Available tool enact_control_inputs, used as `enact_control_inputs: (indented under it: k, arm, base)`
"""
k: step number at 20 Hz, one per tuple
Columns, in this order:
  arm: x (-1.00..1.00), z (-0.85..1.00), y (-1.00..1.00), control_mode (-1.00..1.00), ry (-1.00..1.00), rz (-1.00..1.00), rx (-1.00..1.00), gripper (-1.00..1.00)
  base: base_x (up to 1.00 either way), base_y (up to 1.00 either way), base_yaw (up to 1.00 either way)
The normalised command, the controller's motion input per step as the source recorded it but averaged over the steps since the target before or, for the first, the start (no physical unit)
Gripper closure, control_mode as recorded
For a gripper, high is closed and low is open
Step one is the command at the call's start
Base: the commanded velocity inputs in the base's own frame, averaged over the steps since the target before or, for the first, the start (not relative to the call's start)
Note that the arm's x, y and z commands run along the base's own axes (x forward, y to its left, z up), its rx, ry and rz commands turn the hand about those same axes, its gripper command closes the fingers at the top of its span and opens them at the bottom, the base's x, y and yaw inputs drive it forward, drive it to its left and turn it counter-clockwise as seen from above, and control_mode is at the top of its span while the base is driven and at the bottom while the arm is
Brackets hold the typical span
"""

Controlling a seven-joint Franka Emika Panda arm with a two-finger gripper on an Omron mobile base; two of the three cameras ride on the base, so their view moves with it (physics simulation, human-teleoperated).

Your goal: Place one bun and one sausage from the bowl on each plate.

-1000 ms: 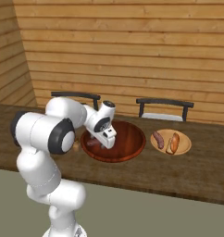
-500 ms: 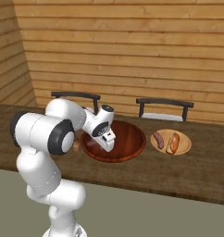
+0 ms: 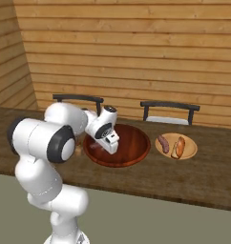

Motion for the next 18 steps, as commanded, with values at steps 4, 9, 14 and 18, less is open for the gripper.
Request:
enact_control_inputs:
  k: [4,9,14,18]
  arm:
    - [-0.38,1.0,0.16,-1.0,-0.02,0.2,-0.16,1.0]
    - [-0.17,1.0,0.65,-1.0,-0.01,0.42,-0.26,1.0]
    - [0.12,0.8,0.6,-1.0,-0.04,0.55,-0.24,1.0]
    - [0.56,-0.02,0.28,-1.0,-0.01,0.47,0.01,1.0]
  base:
    - [0.0,0.0,0.0]
    - [0.0,0.0,0.0]
    - [0.0,0.0,0.0]
    - [0.0,0.0,0.0]
